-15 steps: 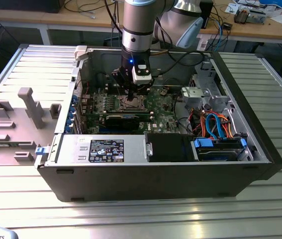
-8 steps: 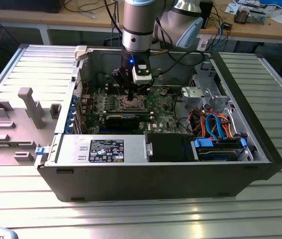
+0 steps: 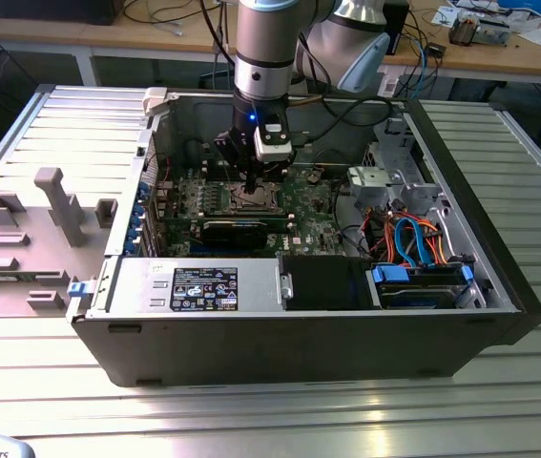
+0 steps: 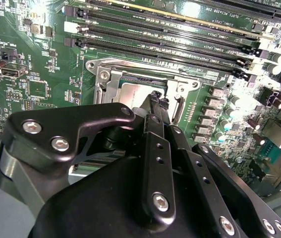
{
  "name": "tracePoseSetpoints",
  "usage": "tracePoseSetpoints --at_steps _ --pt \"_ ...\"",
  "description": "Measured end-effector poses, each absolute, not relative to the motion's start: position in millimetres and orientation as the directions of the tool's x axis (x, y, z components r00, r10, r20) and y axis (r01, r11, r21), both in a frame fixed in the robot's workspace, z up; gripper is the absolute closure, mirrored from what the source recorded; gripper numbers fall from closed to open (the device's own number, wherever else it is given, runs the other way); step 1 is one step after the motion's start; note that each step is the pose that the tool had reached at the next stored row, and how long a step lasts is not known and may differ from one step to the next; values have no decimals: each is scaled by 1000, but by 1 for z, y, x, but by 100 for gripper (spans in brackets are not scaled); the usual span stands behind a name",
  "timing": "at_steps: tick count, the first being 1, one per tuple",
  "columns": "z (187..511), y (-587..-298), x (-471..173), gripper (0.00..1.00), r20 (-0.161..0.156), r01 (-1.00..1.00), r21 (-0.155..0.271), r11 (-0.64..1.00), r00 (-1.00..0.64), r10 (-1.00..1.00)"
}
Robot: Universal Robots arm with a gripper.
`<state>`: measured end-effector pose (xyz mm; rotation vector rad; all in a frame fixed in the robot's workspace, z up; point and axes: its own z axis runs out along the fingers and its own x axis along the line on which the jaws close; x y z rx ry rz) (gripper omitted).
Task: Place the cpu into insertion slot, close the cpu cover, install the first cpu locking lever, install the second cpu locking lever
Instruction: 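Install the first cpu locking lever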
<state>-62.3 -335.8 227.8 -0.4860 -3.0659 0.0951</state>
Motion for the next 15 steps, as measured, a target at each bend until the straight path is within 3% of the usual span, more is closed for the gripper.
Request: tracePoseSetpoints --at_steps 15 --pt "228 -336 -62 89 26 295 -66 953 -955 297"
